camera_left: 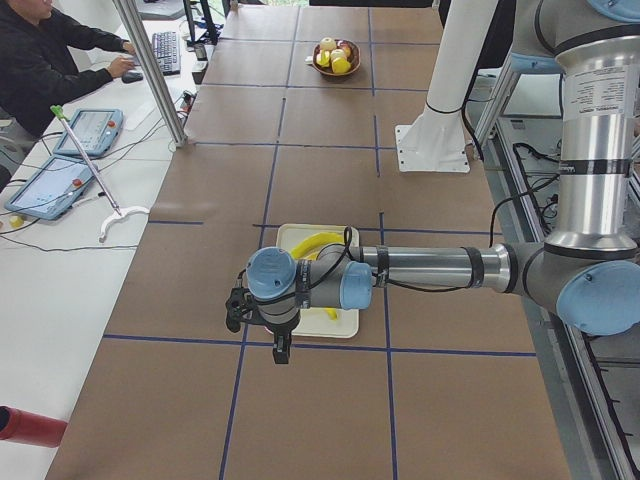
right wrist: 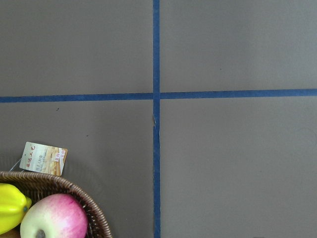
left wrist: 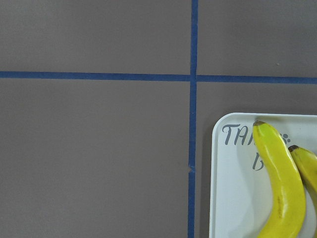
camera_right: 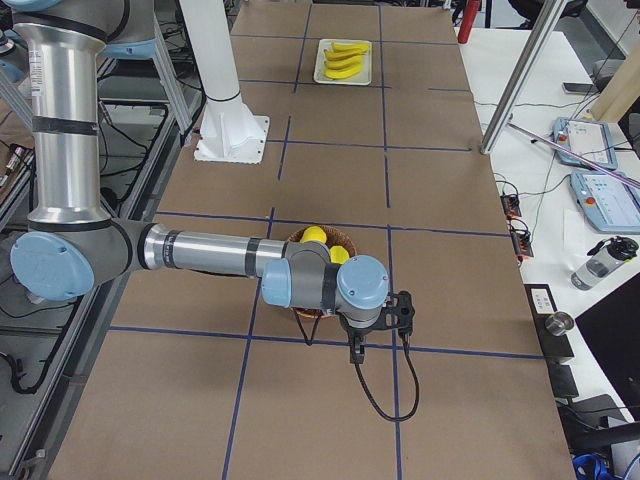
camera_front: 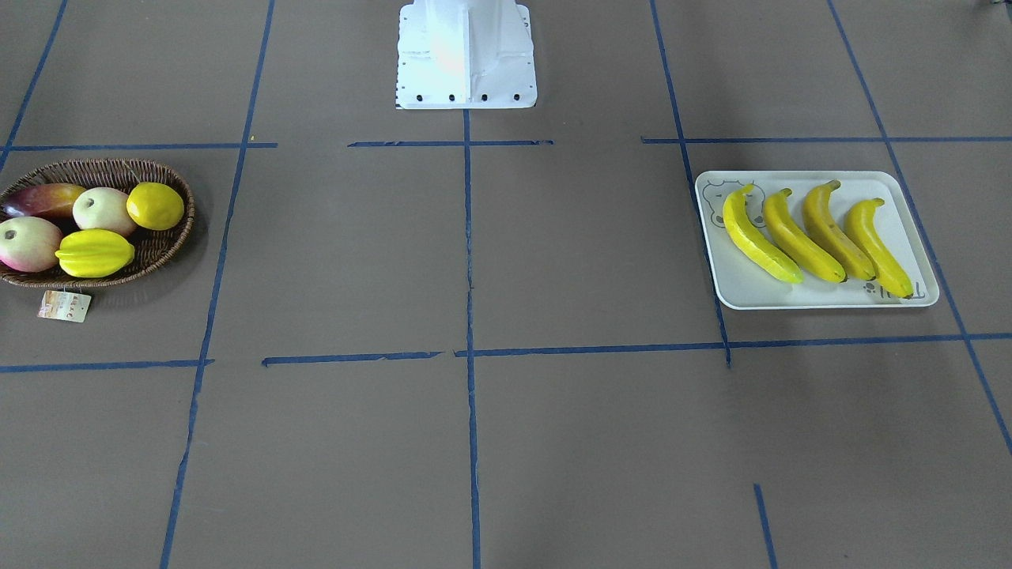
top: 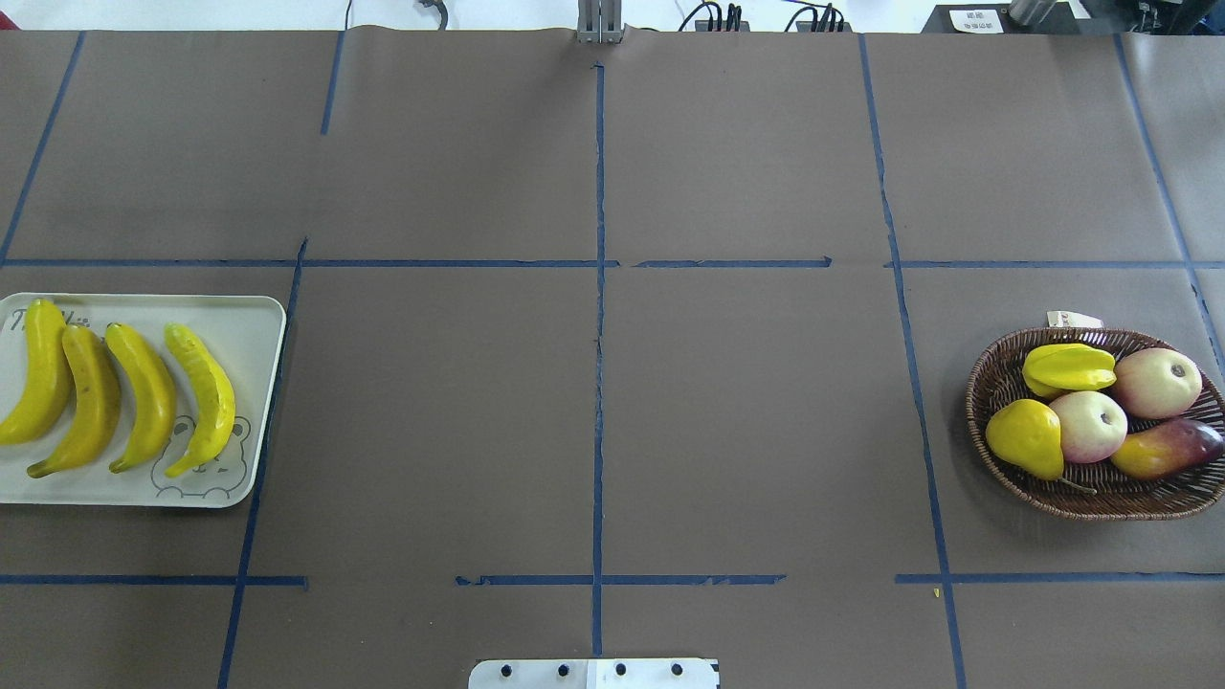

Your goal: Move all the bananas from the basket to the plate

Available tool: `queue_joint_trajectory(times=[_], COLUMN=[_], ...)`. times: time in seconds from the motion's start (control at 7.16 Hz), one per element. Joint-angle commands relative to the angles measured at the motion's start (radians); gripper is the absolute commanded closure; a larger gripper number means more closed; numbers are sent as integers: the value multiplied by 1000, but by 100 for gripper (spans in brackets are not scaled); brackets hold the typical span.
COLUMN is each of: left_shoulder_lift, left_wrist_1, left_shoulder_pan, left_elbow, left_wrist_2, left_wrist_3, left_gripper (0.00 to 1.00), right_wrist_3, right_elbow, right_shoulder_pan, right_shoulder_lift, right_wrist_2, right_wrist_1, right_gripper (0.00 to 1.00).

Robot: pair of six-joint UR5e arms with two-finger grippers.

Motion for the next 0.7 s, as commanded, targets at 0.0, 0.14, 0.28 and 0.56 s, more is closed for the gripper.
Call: queue_joint_trajectory(times=[0.0,0.14,0.28,0.56], left_shoulder_lift=[0,0,0,-5], left_wrist_1=[0,0,0,0], left_shoulder_pan=[0,0,0,0], left_elbow=[0,0,-1,2], left_wrist_2=[0,0,0,0], left_wrist_3=[0,0,0,0], left_gripper=[0,0,0,0], right_wrist_3=[-1,-2,-2,-2], right_elbow=[22,25,25,41], right_shoulder_pan=[0,0,0,0], right_shoulder_lift=[-49,-55,-54,-51], right_wrist_2=[8,8,7,8], right_wrist_1=[10,13,13,13], right_gripper=[0,0,0,0])
